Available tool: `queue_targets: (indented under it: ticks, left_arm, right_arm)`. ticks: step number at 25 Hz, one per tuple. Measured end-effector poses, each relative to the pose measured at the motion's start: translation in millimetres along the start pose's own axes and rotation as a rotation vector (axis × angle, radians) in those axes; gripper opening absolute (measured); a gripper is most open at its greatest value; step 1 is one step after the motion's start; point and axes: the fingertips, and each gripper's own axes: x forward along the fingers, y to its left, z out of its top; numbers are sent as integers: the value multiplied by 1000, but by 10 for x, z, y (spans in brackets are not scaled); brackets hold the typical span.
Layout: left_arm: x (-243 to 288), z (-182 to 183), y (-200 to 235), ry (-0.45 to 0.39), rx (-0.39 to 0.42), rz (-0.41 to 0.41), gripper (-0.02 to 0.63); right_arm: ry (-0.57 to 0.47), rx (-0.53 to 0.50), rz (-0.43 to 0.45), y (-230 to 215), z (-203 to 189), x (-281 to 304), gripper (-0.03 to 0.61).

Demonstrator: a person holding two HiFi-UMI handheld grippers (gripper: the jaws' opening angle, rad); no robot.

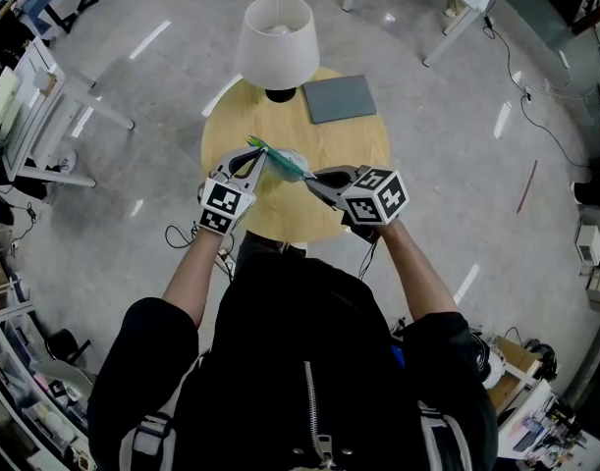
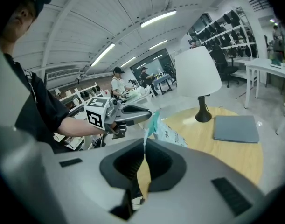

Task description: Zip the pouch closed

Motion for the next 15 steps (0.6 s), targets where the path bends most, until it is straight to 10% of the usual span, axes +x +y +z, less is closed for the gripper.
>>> queue_targets:
  ticks: [15]
  left_arm:
    - [-69,-145,64,32,-3,13,8]
  right_arm:
    - [-7,-10,8,64,-3,-63,14]
